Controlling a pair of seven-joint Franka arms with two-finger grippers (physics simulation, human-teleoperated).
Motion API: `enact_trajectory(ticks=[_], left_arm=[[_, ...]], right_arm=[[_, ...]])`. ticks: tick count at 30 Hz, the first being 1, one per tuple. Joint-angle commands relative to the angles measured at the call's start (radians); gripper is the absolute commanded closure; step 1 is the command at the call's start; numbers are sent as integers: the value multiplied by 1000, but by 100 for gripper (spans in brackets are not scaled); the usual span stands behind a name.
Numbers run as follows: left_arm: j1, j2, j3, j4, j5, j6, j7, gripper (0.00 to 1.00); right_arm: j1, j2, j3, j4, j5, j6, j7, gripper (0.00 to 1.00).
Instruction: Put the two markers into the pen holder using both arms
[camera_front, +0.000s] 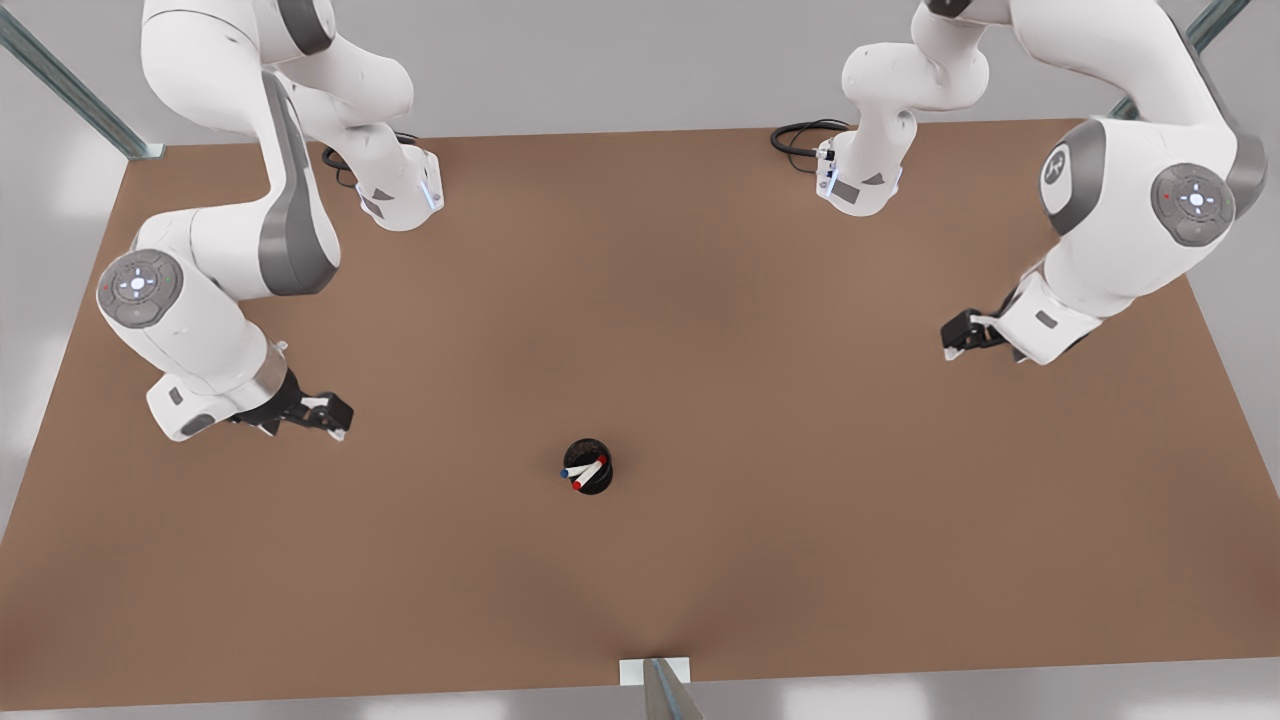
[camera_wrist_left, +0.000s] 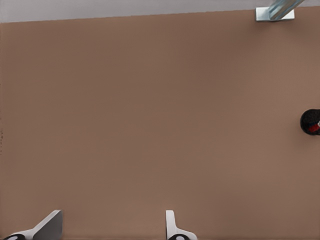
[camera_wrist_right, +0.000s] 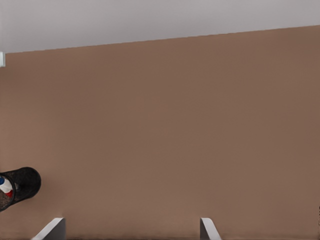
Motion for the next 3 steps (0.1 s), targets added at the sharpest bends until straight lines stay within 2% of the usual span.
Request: enact_trajectory(ticks=[1,3], left_arm=[[-6,5,0,0,3,-7,7,0],[-6,28,-2,2,6,-6,7,0]], right_arm=[[-1,0,0,-4,7,-38,-293,0],[-1,0,0,-5,7,-38,-292,0]])
